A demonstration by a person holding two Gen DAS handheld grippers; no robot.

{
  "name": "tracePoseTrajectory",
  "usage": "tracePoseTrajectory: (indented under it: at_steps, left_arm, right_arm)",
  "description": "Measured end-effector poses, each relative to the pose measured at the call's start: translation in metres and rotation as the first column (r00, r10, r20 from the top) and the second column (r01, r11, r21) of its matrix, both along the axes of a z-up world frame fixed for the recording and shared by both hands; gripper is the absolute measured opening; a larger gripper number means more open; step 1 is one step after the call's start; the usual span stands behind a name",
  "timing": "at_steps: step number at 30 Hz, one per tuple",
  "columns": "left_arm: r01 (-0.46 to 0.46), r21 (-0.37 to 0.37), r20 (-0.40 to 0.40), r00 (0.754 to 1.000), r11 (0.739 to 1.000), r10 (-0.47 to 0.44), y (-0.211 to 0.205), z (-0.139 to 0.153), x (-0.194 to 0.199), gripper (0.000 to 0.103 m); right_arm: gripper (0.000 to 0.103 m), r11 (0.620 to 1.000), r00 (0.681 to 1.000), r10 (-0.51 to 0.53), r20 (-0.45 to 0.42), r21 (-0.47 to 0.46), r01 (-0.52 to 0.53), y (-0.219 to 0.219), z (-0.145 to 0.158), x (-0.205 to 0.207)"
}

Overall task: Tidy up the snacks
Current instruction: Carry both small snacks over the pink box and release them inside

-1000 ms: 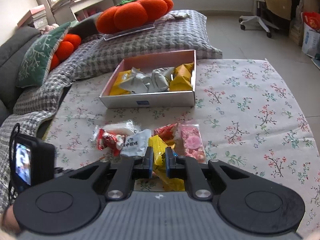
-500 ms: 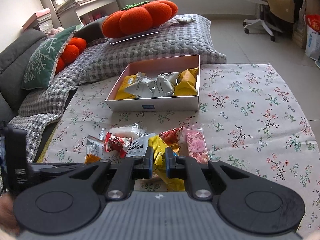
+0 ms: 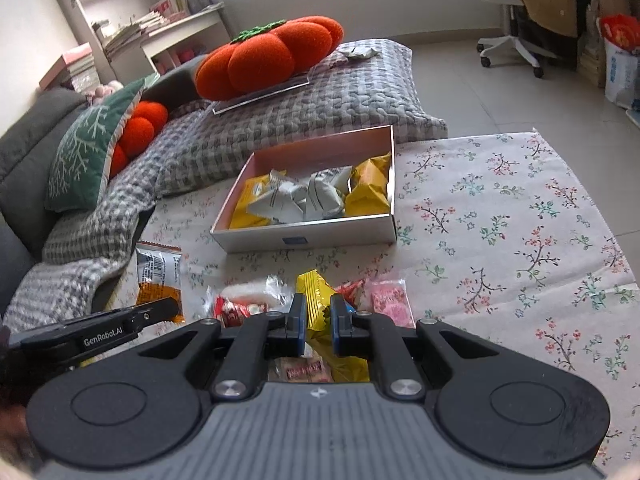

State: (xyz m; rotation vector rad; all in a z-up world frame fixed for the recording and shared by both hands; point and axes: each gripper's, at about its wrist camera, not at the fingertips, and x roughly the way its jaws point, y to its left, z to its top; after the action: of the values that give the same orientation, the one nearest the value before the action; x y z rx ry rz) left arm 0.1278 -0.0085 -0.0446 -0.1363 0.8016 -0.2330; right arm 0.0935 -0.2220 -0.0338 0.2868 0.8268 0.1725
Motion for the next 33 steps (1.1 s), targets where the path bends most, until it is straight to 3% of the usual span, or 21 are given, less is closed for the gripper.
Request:
tracePoseTrajectory:
  at_steps: [7, 18, 23, 28, 33]
  left_arm:
    - [0.016, 0.002, 0.009, 1.0, 1.0, -0.016, -0.01, 0.002, 0.047, 0.003]
    - [0.02, -0.086, -0.021, 1.0, 0.996, -0.021, -0.016, -0.026, 0.13, 0.003]
    - [0.044, -0.118, -0.04, 0.998, 0.992, -0.05, -0.027, -0.045, 0.15, 0.003]
    - [0.045, -0.097, -0.077, 0.996, 0.994, -0.053, -0.027, -0.069, 0.162, 0.003]
    - [0.03, -0.097, -0.104, 0.994, 0.995, -0.04, -0.019, -0.082, 0.169, 0.003]
  right_arm:
    - [0.01, 0.998, 1.0, -0.019, 0.008, 0.052, 0.019, -0.002, 0.006, 0.033]
    - [0.01, 0.998, 1.0, 0.01, 0.025, 0.068, -0.012, 0.011, 0.004, 0.109]
    - [0.01, 0.995, 0.997, 0.048, 0.066, 0.081, -0.053, 0.022, 0.0, 0.138]
    - [0.01, 0.995, 0.996, 0.08, 0.038, 0.057, -0.082, 0.038, -0.027, 0.155]
    - [0.01, 0.994, 0.995, 0.084, 0.046, 0.067, -0.087, 0.043, -0.034, 0.161]
